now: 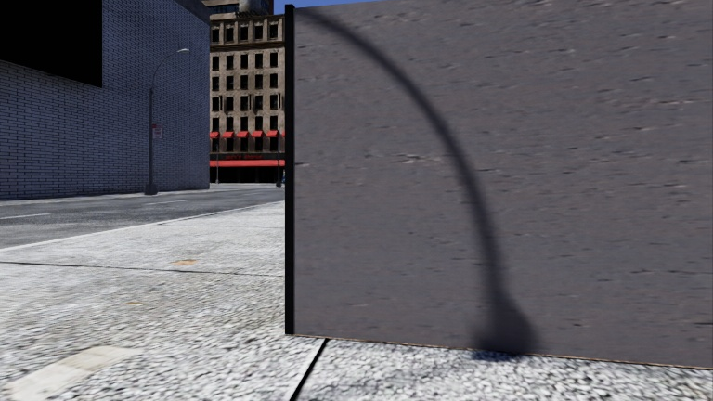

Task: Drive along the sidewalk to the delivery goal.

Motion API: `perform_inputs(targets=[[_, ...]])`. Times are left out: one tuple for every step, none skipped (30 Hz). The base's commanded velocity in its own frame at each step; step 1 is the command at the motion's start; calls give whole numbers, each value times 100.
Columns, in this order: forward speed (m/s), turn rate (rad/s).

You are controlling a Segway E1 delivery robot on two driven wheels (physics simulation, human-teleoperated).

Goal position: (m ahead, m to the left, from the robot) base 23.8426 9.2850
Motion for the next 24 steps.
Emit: perform_inputs(targets=[[0, 0], [0, 0], [0, 0], [0, 0], [0, 0], [0, 0], [0, 0], [0, 0], [0, 0], [0, 0], [0, 0], [0, 0], [0, 0], [0, 0], [0, 0], [0, 0], [0, 0], [0, 0], [0, 0], [0, 0], [0, 0], [0, 0], [0, 0], [0, 0]])
